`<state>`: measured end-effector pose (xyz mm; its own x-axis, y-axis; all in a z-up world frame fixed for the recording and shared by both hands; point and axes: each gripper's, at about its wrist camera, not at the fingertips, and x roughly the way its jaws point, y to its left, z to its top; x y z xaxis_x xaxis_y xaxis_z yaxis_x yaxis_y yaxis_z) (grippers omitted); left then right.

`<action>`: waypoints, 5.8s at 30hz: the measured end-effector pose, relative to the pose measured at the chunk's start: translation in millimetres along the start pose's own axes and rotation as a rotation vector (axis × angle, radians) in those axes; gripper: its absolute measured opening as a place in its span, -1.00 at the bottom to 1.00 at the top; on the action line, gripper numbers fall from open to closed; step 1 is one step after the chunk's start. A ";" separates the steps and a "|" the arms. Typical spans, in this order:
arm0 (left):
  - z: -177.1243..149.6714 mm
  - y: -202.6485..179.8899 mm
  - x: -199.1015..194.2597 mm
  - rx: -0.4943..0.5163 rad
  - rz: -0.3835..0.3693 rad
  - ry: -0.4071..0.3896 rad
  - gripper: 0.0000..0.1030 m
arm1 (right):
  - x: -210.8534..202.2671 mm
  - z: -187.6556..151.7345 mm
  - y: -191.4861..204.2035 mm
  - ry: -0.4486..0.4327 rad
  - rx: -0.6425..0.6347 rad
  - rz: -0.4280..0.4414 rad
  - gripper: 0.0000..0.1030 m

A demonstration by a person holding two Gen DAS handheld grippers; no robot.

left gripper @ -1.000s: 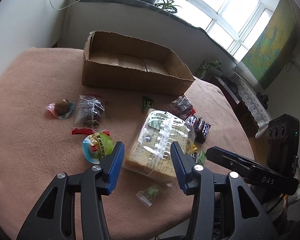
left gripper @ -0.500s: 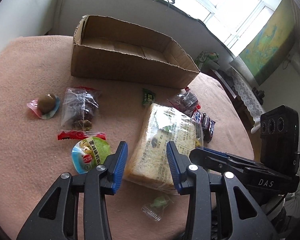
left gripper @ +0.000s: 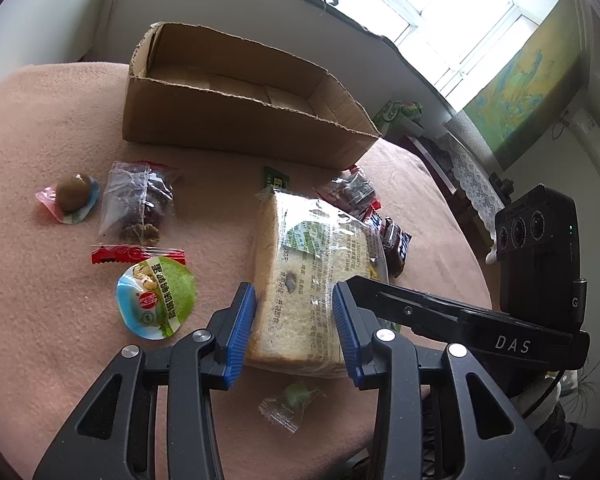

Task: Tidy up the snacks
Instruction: 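Lift the bread loaf into the cardboard box and open both grippers, then move the left gripper to the round snack cup while the right gripper approaches the green candy packet, then grasp the round snack cup with the left gripper while the right gripper grasps the green packet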

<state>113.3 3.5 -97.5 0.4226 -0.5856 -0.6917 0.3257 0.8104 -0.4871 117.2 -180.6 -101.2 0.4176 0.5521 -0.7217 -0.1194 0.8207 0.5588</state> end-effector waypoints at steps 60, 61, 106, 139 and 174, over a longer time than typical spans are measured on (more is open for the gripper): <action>157.3 20.0 35.1 -0.020 0.091 -0.182 -0.28 | 31.2 190.8 30.3 -0.083 -0.218 -0.035 -0.09; 159.1 20.1 35.5 -0.018 0.098 -0.181 -0.28 | 31.9 190.6 30.7 -0.086 -0.221 -0.041 -0.09; 32.5 29.0 -68.9 0.036 0.208 -0.209 -0.22 | -72.1 47.9 6.0 -0.133 -0.342 -0.329 0.24; -7.2 20.0 3.6 0.128 0.386 -0.036 -0.07 | -30.5 -36.2 8.2 0.002 -0.439 -0.418 0.24; -11.7 15.8 1.1 0.144 0.346 -0.054 -0.48 | -30.3 -41.6 13.9 0.006 -0.455 -0.363 -0.52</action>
<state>108.9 15.8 -112.1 0.5708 -0.2810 -0.7715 0.2696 0.9517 -0.1472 65.4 -179.8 -88.5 0.4991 0.2235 -0.8372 -0.3453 0.9374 0.0444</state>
